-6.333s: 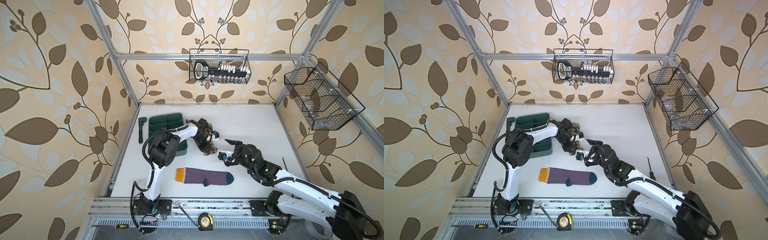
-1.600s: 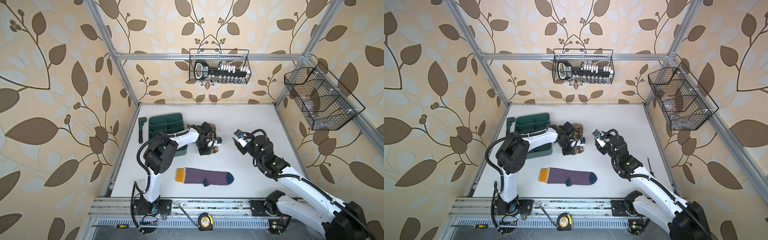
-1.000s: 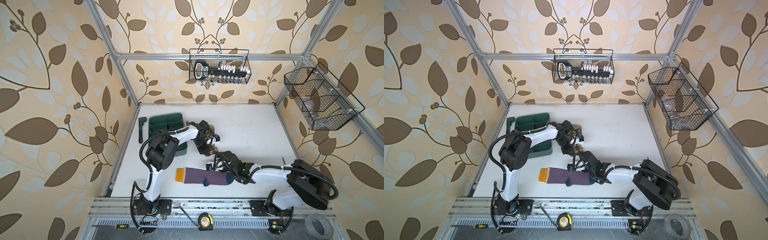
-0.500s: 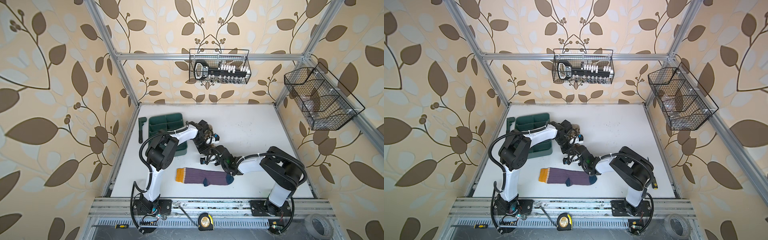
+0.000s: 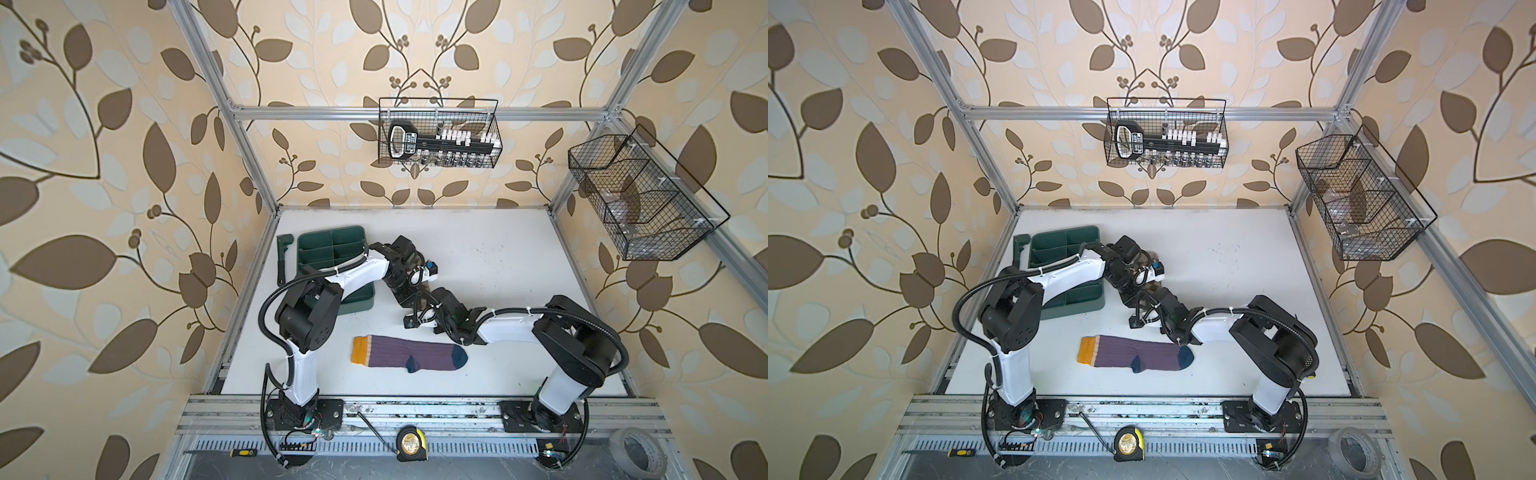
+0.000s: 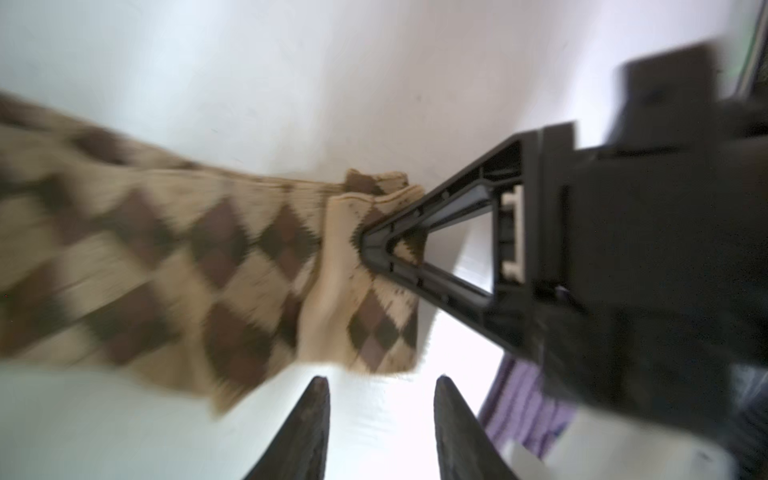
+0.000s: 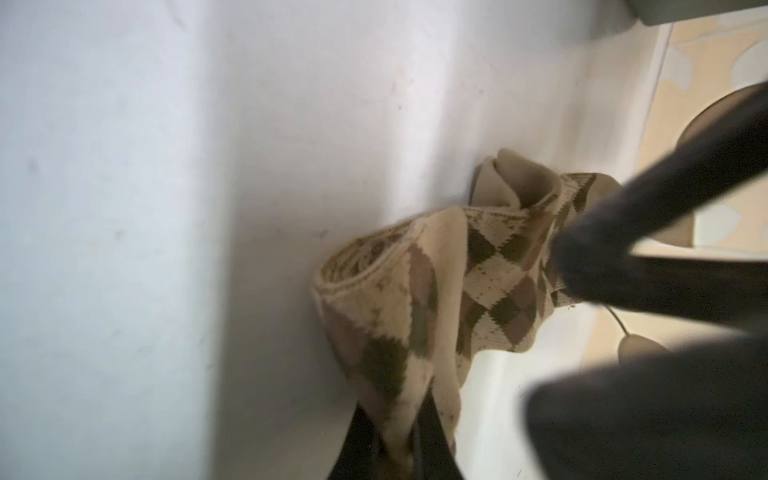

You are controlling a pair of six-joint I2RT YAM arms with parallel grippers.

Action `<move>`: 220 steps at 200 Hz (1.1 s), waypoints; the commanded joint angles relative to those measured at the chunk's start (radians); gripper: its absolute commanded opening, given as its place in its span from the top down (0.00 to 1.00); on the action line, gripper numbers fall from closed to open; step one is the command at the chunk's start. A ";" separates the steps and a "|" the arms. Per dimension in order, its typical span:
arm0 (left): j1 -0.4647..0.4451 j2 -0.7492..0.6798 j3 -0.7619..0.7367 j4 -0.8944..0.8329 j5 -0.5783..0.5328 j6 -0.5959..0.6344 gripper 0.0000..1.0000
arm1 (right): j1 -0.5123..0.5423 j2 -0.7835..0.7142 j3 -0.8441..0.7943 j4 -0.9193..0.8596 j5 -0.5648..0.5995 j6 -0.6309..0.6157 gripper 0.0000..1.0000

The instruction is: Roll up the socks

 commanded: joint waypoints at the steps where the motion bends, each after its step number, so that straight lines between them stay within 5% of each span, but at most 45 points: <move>1: 0.003 -0.190 -0.053 0.120 -0.178 -0.074 0.56 | -0.002 -0.053 0.044 -0.353 -0.071 0.124 1.00; 28: 0.004 -0.454 -0.208 0.285 -0.466 -0.108 0.54 | -0.006 -0.054 0.116 -0.590 -0.198 0.173 1.00; 47: 0.004 -0.657 -0.310 0.359 -0.517 -0.082 0.44 | -0.027 -0.034 0.160 -0.672 -0.302 0.185 1.00; 63: 0.004 -0.804 -0.346 0.335 -0.439 -0.039 0.37 | -0.053 0.008 0.214 -0.730 -0.383 0.213 0.96; 104: -0.006 -1.001 -0.351 0.162 -0.004 0.091 0.30 | -0.132 0.143 0.382 -0.868 -0.525 0.240 0.94; 118: -0.060 -0.993 -0.338 0.126 -0.029 0.121 0.31 | -0.145 0.170 0.406 -0.877 -0.521 0.232 0.94; 149: -0.267 -0.850 -0.427 0.142 -0.373 0.264 0.29 | -0.179 0.227 0.461 -0.876 -0.524 0.249 0.95; 220: -0.415 -0.453 -0.513 0.422 -0.567 0.253 0.36 | -0.191 0.291 0.526 -0.836 -0.574 0.227 0.93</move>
